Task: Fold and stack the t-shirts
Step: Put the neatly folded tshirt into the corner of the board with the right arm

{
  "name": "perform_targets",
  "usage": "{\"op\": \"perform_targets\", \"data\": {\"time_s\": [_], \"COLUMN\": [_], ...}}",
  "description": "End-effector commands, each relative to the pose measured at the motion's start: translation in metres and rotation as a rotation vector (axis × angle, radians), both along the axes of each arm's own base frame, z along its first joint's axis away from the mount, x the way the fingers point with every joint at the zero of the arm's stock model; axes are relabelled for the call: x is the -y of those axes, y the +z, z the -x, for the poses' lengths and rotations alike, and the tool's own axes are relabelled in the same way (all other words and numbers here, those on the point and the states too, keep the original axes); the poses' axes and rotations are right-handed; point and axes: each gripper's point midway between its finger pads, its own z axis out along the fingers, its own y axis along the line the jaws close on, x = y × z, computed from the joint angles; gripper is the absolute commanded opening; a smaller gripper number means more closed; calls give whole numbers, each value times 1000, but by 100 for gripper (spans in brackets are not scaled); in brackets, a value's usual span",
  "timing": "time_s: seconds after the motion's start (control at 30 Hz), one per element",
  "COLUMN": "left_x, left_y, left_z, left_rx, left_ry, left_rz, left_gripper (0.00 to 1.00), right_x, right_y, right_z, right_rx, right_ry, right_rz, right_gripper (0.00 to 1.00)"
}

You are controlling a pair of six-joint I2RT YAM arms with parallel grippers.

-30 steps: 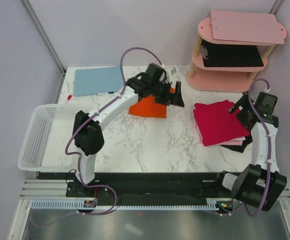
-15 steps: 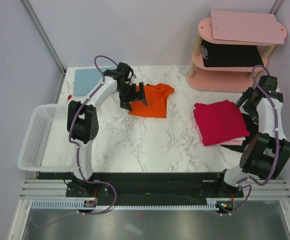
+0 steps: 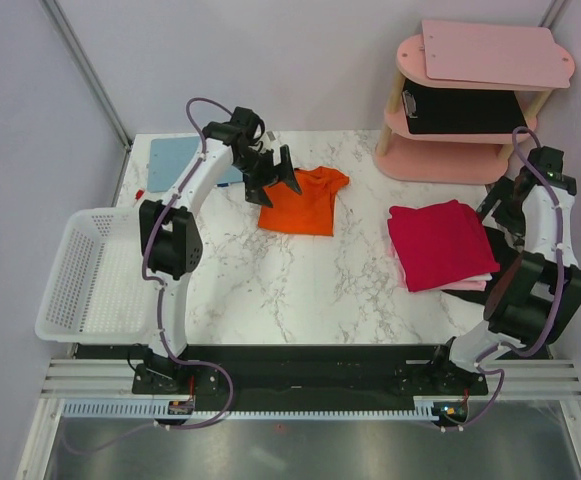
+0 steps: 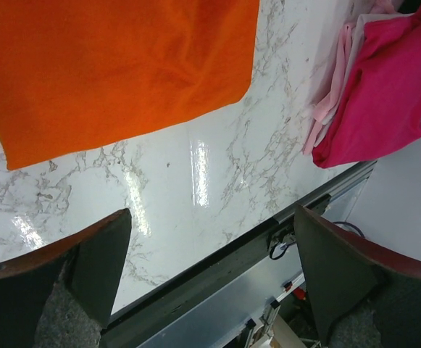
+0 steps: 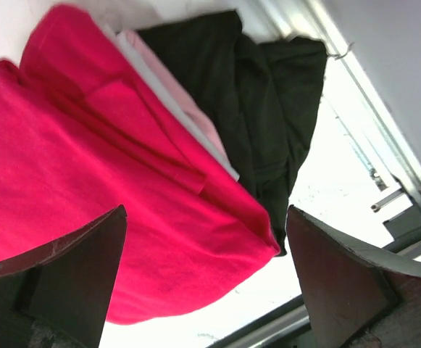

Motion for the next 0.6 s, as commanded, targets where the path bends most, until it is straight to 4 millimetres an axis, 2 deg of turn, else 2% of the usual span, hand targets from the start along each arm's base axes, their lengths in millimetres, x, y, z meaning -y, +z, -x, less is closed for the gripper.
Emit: {"op": "perform_targets", "data": {"time_s": [0.0,0.17,0.37,0.47,0.57], "left_x": [3,3,4,8,10], "left_y": [2,-7,-9,-9,-7], "left_z": [9,11,11,11,11], "left_rx": [-66,-90,-99,-100,-97], "left_ry": [9,2,1,-3,-7], "left_rz": [34,31,37,47,51], "left_gripper": [99,98,98,97,97], "right_x": [-18,-33,-29,-28,-30], "right_y": [3,-18,-32,-45,-60], "right_z": [-1,16,35,36,24], "right_rx": [16,-62,-139,-159,-130], "right_ry": [86,106,94,95,86], "right_rz": [-87,-160,-134,-133,-163], "right_gripper": [98,98,98,98,98]}}
